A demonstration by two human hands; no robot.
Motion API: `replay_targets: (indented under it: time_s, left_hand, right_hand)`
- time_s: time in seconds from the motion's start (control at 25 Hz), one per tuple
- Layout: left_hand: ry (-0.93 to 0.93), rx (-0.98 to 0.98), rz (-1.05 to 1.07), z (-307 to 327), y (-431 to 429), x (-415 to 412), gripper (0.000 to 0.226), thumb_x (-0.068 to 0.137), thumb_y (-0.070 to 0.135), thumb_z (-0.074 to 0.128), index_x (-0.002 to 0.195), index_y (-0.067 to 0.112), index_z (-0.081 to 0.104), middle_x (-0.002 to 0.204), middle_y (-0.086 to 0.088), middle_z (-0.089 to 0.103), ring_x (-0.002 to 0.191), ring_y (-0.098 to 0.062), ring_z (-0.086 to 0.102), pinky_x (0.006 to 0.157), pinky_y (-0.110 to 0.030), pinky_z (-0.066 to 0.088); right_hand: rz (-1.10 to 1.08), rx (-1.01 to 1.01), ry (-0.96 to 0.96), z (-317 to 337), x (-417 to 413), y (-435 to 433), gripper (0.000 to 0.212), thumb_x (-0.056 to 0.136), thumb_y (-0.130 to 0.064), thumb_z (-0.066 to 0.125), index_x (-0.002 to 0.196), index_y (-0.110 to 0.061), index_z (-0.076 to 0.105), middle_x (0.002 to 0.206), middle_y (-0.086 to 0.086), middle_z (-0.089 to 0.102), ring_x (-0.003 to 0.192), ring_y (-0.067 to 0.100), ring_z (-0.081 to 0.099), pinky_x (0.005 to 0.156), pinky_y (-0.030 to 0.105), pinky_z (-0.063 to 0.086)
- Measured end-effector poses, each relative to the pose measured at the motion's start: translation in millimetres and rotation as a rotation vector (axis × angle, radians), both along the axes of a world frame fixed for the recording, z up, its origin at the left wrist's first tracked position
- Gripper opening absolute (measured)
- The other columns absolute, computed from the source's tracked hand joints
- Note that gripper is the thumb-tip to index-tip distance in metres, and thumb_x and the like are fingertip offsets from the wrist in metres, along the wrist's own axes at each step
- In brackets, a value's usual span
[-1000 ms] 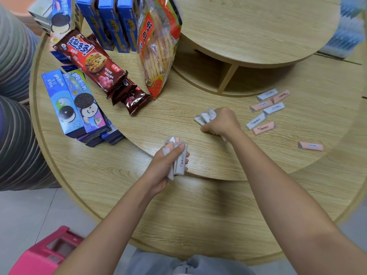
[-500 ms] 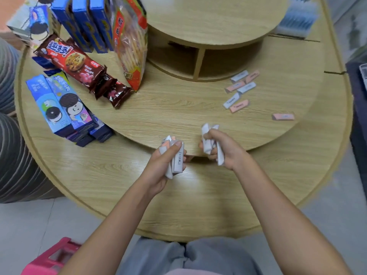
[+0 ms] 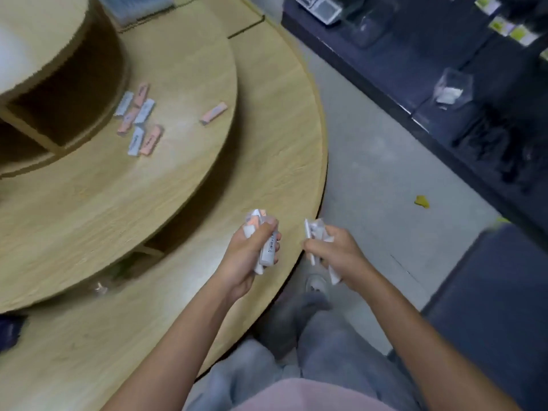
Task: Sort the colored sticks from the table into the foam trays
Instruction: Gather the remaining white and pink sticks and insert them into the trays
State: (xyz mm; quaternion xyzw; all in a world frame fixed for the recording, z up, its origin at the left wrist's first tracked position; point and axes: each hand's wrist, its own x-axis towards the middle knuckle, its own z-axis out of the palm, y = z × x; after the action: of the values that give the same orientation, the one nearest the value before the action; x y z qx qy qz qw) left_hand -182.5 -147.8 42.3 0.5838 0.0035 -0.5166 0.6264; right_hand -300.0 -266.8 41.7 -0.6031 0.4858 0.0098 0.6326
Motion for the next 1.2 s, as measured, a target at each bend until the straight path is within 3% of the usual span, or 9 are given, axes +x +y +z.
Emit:
replay_targets:
  time_s: [0.28,0.44,0.56,0.8,0.88,0.96,1.08,1.2]
  left_hand:
    - [-0.052,-0.002,-0.211,-8,-183,-62,0.008,0.091,0.029,0.058,0.088,0.022,0.055,0.075,0.000,0.057,0.061,-0.010,0.054,0.052,-0.022,0.045]
    - [0.010,0.046,-0.143,-9,-264,-78,0.012,0.091,0.029,0.058,0.092,0.018,0.054,0.074,-0.003,0.055,0.055,-0.009,0.052,0.050,-0.023,0.040]
    - [0.071,0.012,-0.045,-9,-310,-64,0.011,0.091,0.026,0.058,0.092,0.016,0.054,0.072,-0.002,0.054,0.055,-0.008,0.052,0.048,-0.019,0.043]
    - [0.018,-0.019,0.114,-14,-428,60,0.015,0.088,0.029,0.058,0.091,0.015,0.055,0.068,0.001,0.056,0.055,-0.008,0.053,0.048,-0.019,0.045]
    - [-0.019,-0.009,0.098,-6,-468,106,0.020,0.087,0.032,0.059,0.094,0.014,0.054,0.071,0.000,0.056,0.057,-0.009,0.053,0.051,-0.020,0.046]
    - [-0.067,-0.023,0.090,5,-510,151,0.016,0.091,0.028,0.057,0.095,0.014,0.052,0.072,-0.001,0.055,0.056,-0.009,0.053,0.050,-0.021,0.046]
    - [-0.112,-0.027,0.135,19,-567,213,0.012,0.093,0.025,0.055,0.098,0.015,0.052,0.073,-0.001,0.055,0.055,-0.007,0.054,0.049,-0.020,0.047]
    - [-0.151,-0.026,0.198,14,-622,276,0.012,0.093,0.025,0.057,0.099,0.015,0.055,0.073,0.000,0.056,0.057,-0.009,0.053,0.051,-0.021,0.048]
  right_hand:
    - [-0.164,-0.101,0.086,-16,-80,-161,0.023,0.070,-0.017,0.067,0.057,-0.017,0.048,0.045,-0.009,0.042,0.039,0.006,0.038,0.046,0.021,0.032]
    - [-0.150,-0.190,0.097,-5,-76,-271,0.028,0.073,-0.016,0.066,0.054,-0.018,0.045,0.047,-0.006,0.044,0.044,0.011,0.039,0.050,0.024,0.032]
    - [-0.083,-0.154,0.043,-4,-40,-336,0.016,0.070,-0.020,0.064,0.063,-0.013,0.051,0.061,0.006,0.051,0.044,0.009,0.039,0.046,0.020,0.033]
    - [0.110,-0.140,0.060,-14,83,-456,0.012,0.070,-0.020,0.062,0.068,-0.011,0.053,0.064,0.008,0.055,0.041,0.006,0.041,0.047,0.021,0.034]
    - [0.136,-0.135,0.089,-9,118,-489,0.016,0.063,-0.026,0.060,0.067,-0.013,0.052,0.063,0.006,0.055,0.041,0.005,0.042,0.048,0.022,0.034]
    - [0.144,-0.136,0.077,-2,152,-527,0.017,0.061,-0.028,0.060,0.068,-0.014,0.054,0.065,0.007,0.057,0.044,0.006,0.043,0.049,0.023,0.035]
    - [0.152,-0.116,0.069,-1,203,-583,0.010,0.072,-0.015,0.063,0.067,-0.013,0.055,0.066,0.008,0.057,0.048,0.009,0.047,0.050,0.021,0.038]
    - [0.208,-0.117,0.076,-10,261,-642,0.013,0.063,-0.023,0.062,0.066,-0.013,0.054,0.063,0.006,0.053,0.055,0.015,0.048,0.054,0.024,0.038]
